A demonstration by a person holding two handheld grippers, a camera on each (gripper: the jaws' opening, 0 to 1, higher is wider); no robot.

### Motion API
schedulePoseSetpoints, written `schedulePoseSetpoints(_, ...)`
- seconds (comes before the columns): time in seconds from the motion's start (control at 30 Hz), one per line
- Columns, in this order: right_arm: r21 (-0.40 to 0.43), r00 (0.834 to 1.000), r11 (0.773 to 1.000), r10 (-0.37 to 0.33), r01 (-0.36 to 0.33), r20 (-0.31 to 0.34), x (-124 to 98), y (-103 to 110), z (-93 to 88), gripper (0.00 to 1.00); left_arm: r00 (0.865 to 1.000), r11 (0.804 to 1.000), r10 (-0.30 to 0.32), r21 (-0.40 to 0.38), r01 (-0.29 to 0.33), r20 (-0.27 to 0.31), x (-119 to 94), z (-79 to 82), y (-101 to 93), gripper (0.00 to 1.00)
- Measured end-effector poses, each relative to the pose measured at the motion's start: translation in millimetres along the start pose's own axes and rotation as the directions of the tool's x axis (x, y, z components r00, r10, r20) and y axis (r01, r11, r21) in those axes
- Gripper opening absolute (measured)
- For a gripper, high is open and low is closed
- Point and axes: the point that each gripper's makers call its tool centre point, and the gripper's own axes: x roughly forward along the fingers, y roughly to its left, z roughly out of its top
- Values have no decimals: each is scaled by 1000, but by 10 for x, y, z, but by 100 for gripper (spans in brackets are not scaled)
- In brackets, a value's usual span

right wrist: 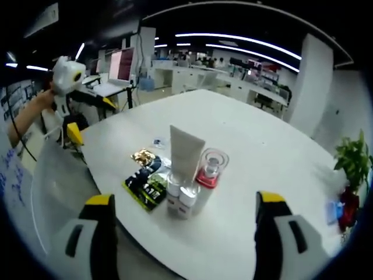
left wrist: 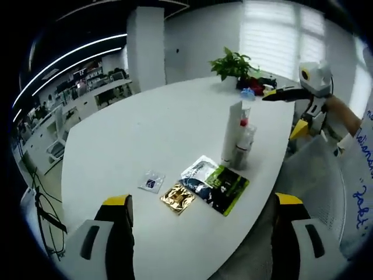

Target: Arrange the skincare products in the storage area until every visible bottle or jar stands upright without overlapping.

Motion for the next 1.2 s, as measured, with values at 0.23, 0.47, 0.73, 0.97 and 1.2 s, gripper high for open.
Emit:
schedulePoseSetpoints(0.23, 9, 1000, 1000, -3, 3, -5, 16, 0, -8, 100, 1000, 999, 11, 34, -11, 10, -4, 61, 21, 97)
schedulePoseSetpoints(0.47, 11, 1000, 1000, -8, 8, -6, 30, -11, 5, 100, 999, 999, 15, 50, -17, 41, -17, 169, 70, 97)
schedulePoseSetpoints(0.73, 16, 1000, 1000, -10, 10, -14, 81, -35, 11, 100, 998, 996, 17, 82, -22, 53, 6, 266, 144, 97)
schedulePoseSetpoints(0.97, 28, 1000, 1000, -12, 12, -20, 102, -49, 0, 100, 999, 997, 19, 75, -22, 44, 123, 260, 298, 97)
schedulePoseSetpoints(1.2, 44, 999, 999, -27, 28, -25, 92, -91, -19, 100, 999, 998, -25, 64, 23, 27, 312, 246, 406, 95)
